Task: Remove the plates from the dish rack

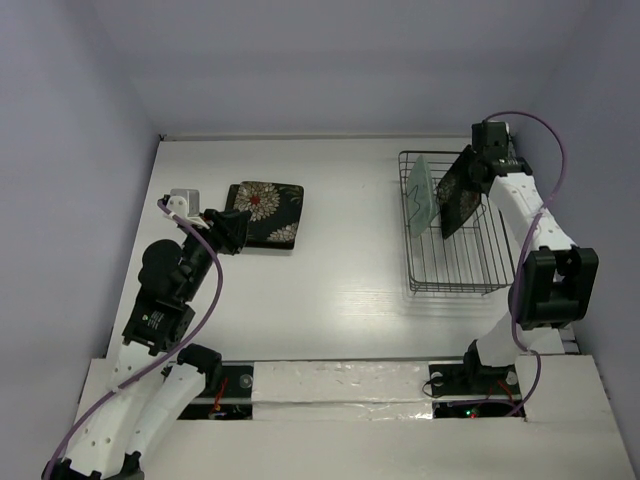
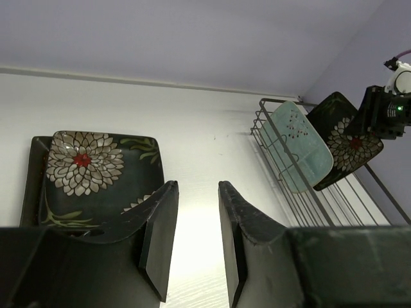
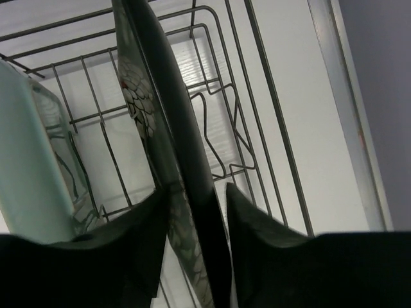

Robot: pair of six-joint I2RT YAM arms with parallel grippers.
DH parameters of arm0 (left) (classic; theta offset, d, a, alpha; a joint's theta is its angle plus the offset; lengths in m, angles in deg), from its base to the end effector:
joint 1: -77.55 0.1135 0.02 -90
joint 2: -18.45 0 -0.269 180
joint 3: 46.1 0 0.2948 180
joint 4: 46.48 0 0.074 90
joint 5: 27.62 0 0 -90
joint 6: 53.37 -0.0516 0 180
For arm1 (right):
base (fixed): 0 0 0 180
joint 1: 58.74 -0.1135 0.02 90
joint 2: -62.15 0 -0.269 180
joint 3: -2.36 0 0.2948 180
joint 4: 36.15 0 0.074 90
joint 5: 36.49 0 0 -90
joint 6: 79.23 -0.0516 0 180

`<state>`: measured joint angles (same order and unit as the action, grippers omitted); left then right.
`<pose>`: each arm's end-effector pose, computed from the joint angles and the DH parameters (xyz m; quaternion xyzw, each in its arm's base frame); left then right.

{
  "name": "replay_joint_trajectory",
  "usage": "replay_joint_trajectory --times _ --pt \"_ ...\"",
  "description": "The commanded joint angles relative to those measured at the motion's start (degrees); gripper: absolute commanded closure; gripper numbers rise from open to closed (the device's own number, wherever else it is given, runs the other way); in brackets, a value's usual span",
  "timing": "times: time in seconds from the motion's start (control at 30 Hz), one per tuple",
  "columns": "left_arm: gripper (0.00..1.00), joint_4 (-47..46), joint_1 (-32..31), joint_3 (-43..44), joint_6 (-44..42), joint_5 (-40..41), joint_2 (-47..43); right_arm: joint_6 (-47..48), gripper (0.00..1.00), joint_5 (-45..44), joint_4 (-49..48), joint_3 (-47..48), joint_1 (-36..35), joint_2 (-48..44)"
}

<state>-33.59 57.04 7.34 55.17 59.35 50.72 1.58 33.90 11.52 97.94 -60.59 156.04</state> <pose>0.1786 -0.0697 0.3817 0.0312 0.6535 -0.2690 0.7068 0.4185 -0.0038 0.3024 0.1222 0.9076 -0.1216 0.3828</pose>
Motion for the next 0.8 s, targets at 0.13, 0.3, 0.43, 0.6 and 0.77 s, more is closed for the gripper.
replay_joint_trajectory --times 0.13,0.3,0.43,0.6,0.77 --pt "0.71 -2.8 0.3 -0.3 0.3 -0.6 0.3 4.0 0.84 -0.2 -2.4 1.9 0.1 -2.2" --pt "0.7 -3.1 0.3 -0.4 0.5 -1.5 0.8 5.8 1.0 -1.4 -0.7 4.0 0.1 -4.6" --pt "0.7 -3.3 0.3 -0.4 0.6 -1.7 0.6 7.3 1.0 -2.3 1.4 7.3 0.1 -6.6" --pt "0.7 -3.3 0.3 -0.5 0.6 -2.0 0.6 8.0 1.0 -3.8 2.7 11.9 0.1 -9.7" --pt "0.69 -3.3 0.3 -0.4 0.6 -2.2 0.4 6.4 1.0 -2.7 4.8 17.5 0.1 -14.6"
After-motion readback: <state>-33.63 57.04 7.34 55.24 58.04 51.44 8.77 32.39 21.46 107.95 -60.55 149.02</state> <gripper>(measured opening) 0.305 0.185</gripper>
